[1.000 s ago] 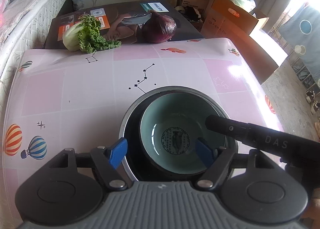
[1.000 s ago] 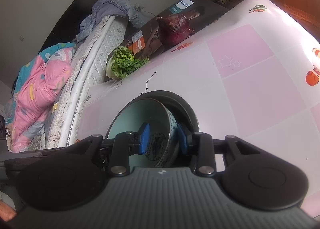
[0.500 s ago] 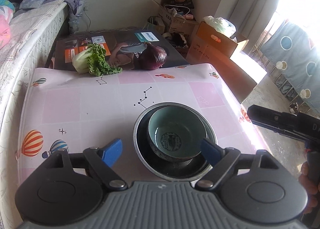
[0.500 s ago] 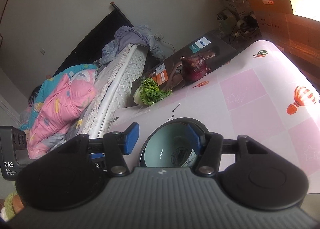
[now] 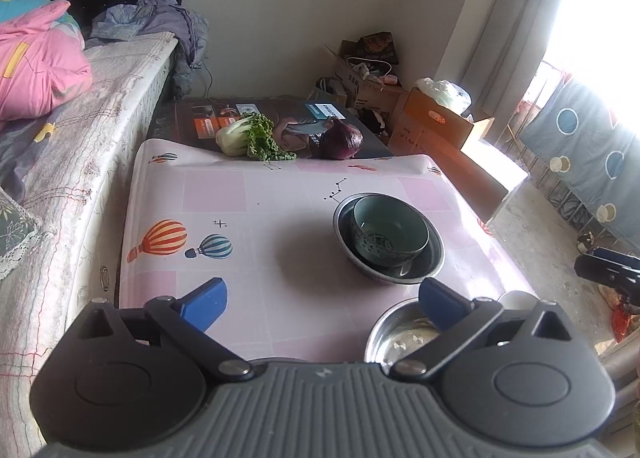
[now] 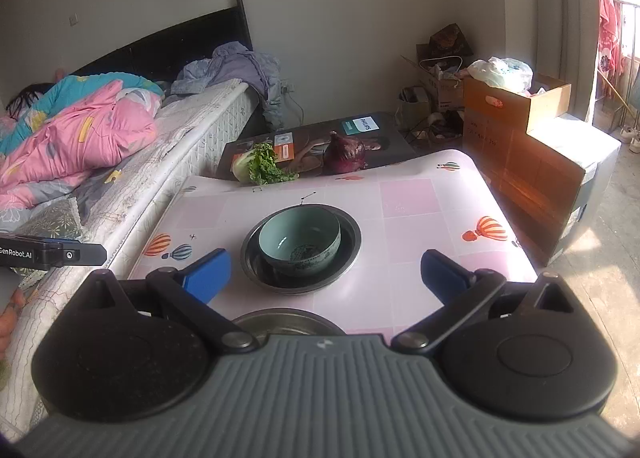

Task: Organize plates and bowls
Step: 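Raise both tools away from the nested green and steel bowls, then close the left tool on the large steel bowl rim while the right tool grips its opposite rim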

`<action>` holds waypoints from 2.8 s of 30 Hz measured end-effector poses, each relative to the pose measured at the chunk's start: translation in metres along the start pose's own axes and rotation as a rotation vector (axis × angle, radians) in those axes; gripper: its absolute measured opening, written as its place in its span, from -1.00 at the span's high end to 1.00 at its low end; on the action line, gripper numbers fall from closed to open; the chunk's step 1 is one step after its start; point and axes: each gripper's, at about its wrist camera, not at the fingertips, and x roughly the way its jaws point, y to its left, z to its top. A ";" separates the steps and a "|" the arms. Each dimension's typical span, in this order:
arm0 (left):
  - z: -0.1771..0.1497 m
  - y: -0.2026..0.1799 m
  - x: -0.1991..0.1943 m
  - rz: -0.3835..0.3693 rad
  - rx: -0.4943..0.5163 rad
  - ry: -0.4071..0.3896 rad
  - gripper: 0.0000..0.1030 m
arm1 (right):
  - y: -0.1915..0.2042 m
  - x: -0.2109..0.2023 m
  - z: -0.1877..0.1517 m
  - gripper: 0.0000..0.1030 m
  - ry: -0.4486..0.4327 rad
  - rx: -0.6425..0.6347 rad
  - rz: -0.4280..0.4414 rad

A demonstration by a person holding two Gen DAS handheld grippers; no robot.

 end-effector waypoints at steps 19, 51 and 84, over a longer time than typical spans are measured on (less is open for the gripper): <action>-0.119 0.053 -0.041 0.125 -0.018 -0.078 -1.00 | 0.055 -0.057 -0.130 -0.98 0.087 -0.011 -0.231; -0.169 0.046 -0.019 0.093 0.121 -0.054 -1.00 | 0.114 0.001 -0.184 -0.77 0.107 0.137 0.068; -0.161 0.056 -0.017 0.122 0.123 -0.054 -0.99 | 0.136 -0.010 -0.174 -0.88 0.070 -0.004 0.126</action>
